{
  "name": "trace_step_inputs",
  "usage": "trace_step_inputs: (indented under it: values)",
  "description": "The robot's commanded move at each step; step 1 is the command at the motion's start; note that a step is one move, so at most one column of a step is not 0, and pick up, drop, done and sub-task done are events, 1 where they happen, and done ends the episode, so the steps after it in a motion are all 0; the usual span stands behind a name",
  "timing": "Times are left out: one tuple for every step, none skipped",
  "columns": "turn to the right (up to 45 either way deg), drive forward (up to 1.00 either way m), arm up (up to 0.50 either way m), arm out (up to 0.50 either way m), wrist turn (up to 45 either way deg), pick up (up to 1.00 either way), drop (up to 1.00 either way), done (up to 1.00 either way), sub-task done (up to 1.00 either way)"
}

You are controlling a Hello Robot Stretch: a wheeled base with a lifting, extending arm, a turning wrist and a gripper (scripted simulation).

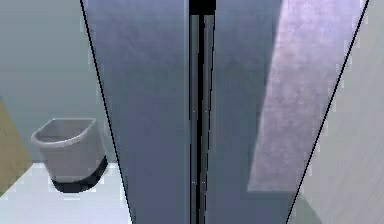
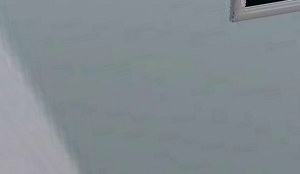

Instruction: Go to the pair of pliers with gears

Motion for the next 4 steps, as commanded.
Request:
trace_step_inputs:
  values:
    - [-45.0,0.00,0.00,0.00,0.0,0.00,0.00,0.00,0.00]
    - [-45.0,0.00,0.00,0.00,0.0,0.00,0.00,0.00,0.00]
    - [0.0,1.00,0.00,0.00,0.0,0.00,0.00,0.00,0.00]
    - [-27.0,0.00,0.00,0.00,0.0,0.00,0.00,0.00,0.00]
